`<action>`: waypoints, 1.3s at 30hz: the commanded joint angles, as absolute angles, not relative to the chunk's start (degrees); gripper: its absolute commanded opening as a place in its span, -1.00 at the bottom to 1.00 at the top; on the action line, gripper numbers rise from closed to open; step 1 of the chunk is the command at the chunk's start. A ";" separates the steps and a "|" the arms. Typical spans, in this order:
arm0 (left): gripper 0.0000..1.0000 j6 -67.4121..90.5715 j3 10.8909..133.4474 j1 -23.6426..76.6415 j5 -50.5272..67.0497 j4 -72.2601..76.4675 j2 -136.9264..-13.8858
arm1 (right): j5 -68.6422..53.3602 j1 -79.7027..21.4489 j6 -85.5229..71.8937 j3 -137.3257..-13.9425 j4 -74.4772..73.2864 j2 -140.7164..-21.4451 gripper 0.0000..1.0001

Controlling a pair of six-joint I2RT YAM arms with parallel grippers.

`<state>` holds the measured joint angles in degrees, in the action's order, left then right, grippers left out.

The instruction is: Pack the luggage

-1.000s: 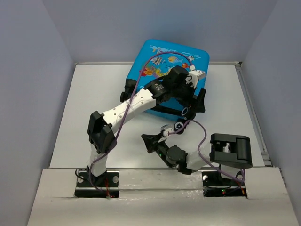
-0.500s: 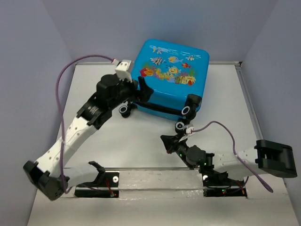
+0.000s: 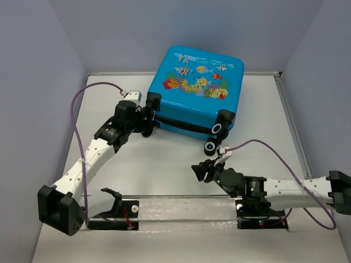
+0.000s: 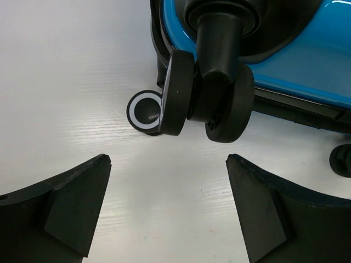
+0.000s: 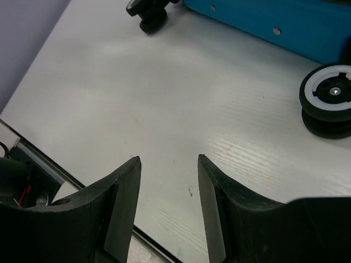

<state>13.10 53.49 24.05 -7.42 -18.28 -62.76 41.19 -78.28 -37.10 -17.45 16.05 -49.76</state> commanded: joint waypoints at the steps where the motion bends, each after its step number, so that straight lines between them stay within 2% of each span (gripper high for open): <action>1: 0.98 9.76 58.96 22.68 -2.92 -12.40 -65.91 | 39.11 -78.22 -40.34 -18.37 12.30 -50.27 0.04; 9: 0.98 9.67 61.78 21.97 3.43 -10.20 -71.36 | 39.20 -78.22 -41.31 -18.19 12.30 -52.29 0.05; 14: 0.80 9.58 63.45 21.53 2.90 -10.72 -75.22 | 40.51 -78.22 -41.83 -17.14 12.22 -50.81 0.05; 17: 0.46 10.02 64.51 21.18 4.56 -10.20 -76.81 | 41.74 -78.22 -42.10 -16.61 11.16 -48.52 0.07; 18: 0.10 10.19 64.60 21.18 5.35 -10.20 -77.16 | 42.10 -78.22 -41.84 -16.87 10.03 -48.08 0.07; 20: -0.22 10.54 64.78 21.18 7.47 -10.02 -77.69 | 43.33 -76.83 -41.49 -18.18 8.01 -47.64 0.07; 21: -0.51 10.63 64.69 21.18 7.73 -9.85 -77.70 | 43.07 -76.03 -41.22 -18.45 6.61 -47.55 0.07; 22: -0.62 10.63 64.17 21.18 7.91 -9.76 -77.61 | 42.63 -74.89 -40.96 -18.63 6.33 -47.37 0.07; 23: -0.84 10.63 63.90 21.18 8.17 -9.58 -77.17 | 40.54 -71.92 -40.43 -18.72 5.98 -46.94 0.06; 28: -0.89 11.42 60.39 21.18 10.27 -9.05 -73.92 | 31.75 -60.49 -38.15 -18.63 3.08 -42.72 0.04; 31: -0.88 12.39 56.45 21.27 12.21 -8.62 -70.76 | 30.50 -54.78 -35.52 -20.56 -0.43 -40.87 0.03; 39: -0.88 17.40 47.03 26.97 13.54 -7.47 -59.25 | 21.90 -39.74 -28.92 -26.45 -0.62 -47.01 -0.02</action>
